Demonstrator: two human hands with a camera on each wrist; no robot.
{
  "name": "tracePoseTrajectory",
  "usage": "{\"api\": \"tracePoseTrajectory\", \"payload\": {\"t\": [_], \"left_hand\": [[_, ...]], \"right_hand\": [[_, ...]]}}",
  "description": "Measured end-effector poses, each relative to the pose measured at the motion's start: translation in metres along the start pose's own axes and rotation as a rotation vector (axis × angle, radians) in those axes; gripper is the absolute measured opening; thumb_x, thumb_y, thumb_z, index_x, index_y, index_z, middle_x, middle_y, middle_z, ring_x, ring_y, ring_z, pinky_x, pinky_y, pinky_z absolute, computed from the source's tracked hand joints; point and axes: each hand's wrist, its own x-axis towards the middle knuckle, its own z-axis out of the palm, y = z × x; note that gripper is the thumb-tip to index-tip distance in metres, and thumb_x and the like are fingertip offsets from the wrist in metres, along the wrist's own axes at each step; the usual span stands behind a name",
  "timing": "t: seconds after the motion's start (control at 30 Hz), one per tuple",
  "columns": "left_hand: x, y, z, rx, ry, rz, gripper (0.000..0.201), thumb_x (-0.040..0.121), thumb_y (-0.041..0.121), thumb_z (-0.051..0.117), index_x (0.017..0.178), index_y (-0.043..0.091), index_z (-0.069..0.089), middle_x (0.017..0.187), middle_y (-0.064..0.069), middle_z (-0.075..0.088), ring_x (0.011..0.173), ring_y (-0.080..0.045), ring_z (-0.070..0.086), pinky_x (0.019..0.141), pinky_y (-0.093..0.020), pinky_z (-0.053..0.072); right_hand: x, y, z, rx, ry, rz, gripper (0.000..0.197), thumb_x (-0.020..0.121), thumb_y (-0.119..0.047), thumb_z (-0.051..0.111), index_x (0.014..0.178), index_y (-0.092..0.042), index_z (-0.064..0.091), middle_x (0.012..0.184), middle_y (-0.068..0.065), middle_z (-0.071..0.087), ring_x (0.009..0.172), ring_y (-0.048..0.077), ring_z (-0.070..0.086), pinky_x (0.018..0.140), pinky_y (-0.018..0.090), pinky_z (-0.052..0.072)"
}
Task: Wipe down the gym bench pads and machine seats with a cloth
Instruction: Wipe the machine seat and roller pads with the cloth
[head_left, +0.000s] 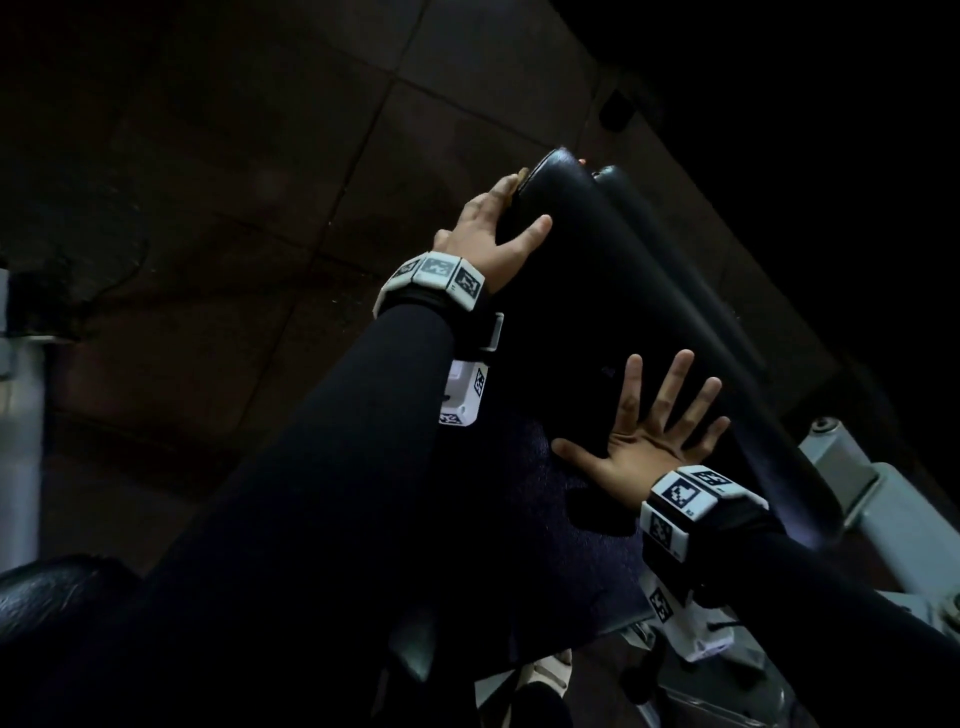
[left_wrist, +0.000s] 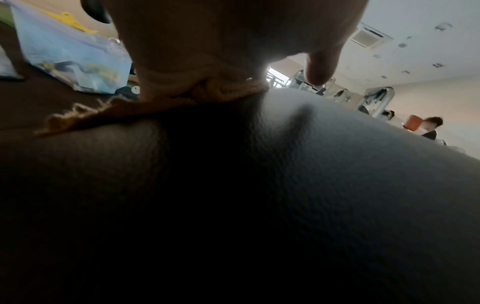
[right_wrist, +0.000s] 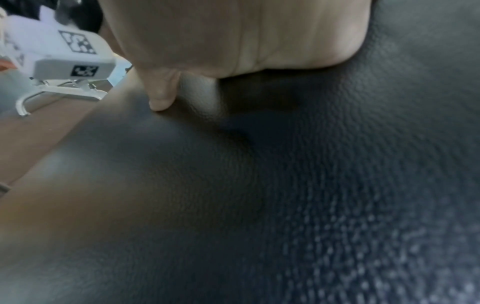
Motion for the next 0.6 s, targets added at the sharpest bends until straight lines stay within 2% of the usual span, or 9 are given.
{"api": "tracePoseTrajectory", "payload": {"t": [0.17,0.3,0.33,0.43,0.6], "left_hand": [[-0.023,-0.036,0.003,-0.036,0.075,0.019,0.057,0.084,0.069,0.041,0.137,0.056,0.025,0.145,0.015,0.039,0.126,-0.027,0.044,0.101,-0.032,0.032],[-0.067,-0.086,0.007,-0.010,0.146,-0.073,0.051,0.081,0.073,0.036,0.130,0.063,0.026,0.142,0.014,0.041,0.124,-0.029,0.043,0.092,-0.035,0.034],[-0.073,-0.092,0.008,0.004,0.152,-0.099,0.052,0.079,0.075,0.035,0.129,0.064,0.025,0.142,0.016,0.040,0.123,-0.029,0.042,0.093,-0.037,0.034],[-0.066,-0.082,0.011,0.013,0.172,-0.117,0.062,0.072,0.081,0.031,0.131,0.061,0.025,0.145,0.021,0.033,0.124,-0.027,0.040,0.104,-0.047,0.035],[-0.038,-0.047,0.015,0.031,0.159,-0.092,0.064,0.076,0.079,0.031,0.136,0.057,0.022,0.149,0.020,0.029,0.127,-0.030,0.037,0.107,-0.052,0.031]], "right_hand": [[0.000,0.000,0.001,0.012,0.020,-0.017,0.119,0.050,-0.095,0.024,0.139,-0.038,-0.030,0.141,0.003,-0.048,0.120,0.030,-0.053,0.087,0.045,-0.042],[0.001,0.002,0.003,0.019,0.039,-0.023,0.120,0.050,-0.095,0.029,0.140,-0.038,-0.028,0.142,0.002,-0.047,0.121,0.029,-0.053,0.086,0.044,-0.043],[0.002,0.002,0.004,0.022,0.039,-0.022,0.120,0.050,-0.095,0.029,0.140,-0.039,-0.028,0.142,0.002,-0.047,0.120,0.029,-0.053,0.086,0.045,-0.042],[0.003,0.003,0.004,0.019,0.046,-0.014,0.120,0.050,-0.095,0.030,0.139,-0.039,-0.029,0.142,0.003,-0.047,0.120,0.029,-0.054,0.088,0.046,-0.041],[0.002,0.003,0.005,0.018,0.072,-0.030,0.120,0.053,-0.093,0.034,0.141,-0.038,-0.026,0.143,0.003,-0.045,0.123,0.030,-0.051,0.085,0.042,-0.045]]}}
